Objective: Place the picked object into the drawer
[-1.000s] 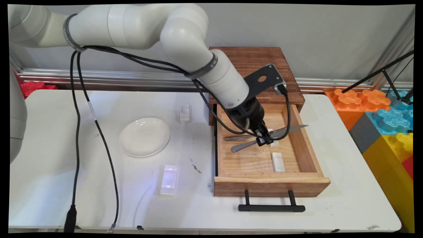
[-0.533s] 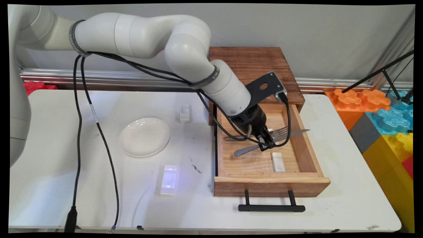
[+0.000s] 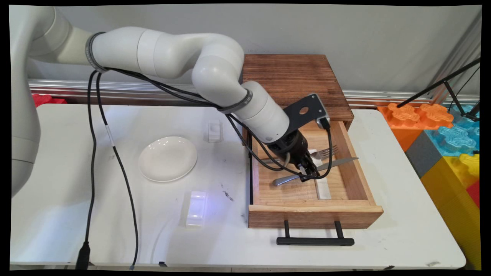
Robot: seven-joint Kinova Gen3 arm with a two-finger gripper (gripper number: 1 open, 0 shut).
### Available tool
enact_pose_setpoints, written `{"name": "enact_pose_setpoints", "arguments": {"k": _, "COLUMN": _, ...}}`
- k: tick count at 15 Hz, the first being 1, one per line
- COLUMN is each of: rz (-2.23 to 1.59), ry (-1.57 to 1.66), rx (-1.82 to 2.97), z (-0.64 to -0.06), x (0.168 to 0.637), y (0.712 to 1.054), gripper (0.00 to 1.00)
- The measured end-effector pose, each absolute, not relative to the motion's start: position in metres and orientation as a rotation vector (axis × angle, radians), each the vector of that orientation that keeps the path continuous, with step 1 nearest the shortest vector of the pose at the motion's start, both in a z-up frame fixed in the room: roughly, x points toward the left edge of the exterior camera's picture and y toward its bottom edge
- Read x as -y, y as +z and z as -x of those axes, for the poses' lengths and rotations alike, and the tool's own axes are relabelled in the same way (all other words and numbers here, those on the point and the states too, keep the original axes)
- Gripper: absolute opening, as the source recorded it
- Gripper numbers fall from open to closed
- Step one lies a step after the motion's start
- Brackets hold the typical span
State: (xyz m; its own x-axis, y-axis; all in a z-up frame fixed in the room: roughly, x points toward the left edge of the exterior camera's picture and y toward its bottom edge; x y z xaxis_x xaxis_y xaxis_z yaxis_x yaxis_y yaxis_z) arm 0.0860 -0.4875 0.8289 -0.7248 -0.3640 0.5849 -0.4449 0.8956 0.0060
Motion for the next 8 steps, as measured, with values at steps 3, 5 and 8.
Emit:
{"name": "enact_pose_setpoints", "arguments": {"k": 3, "rz": -0.559, "ry": 0.180, "rx": 2.462, "z": -0.089, "x": 0.489, "y": 0.822, "gripper": 0.00}}
{"name": "enact_pose_setpoints", "arguments": {"k": 5, "rz": -0.547, "ry": 0.181, "rx": 2.463, "z": -0.090, "x": 0.490, "y": 0.818, "gripper": 0.00}}
{"name": "enact_pose_setpoints", "arguments": {"k": 8, "rz": -0.533, "ry": 0.180, "rx": 2.463, "z": -0.091, "x": 0.492, "y": 0.811, "gripper": 0.00}}
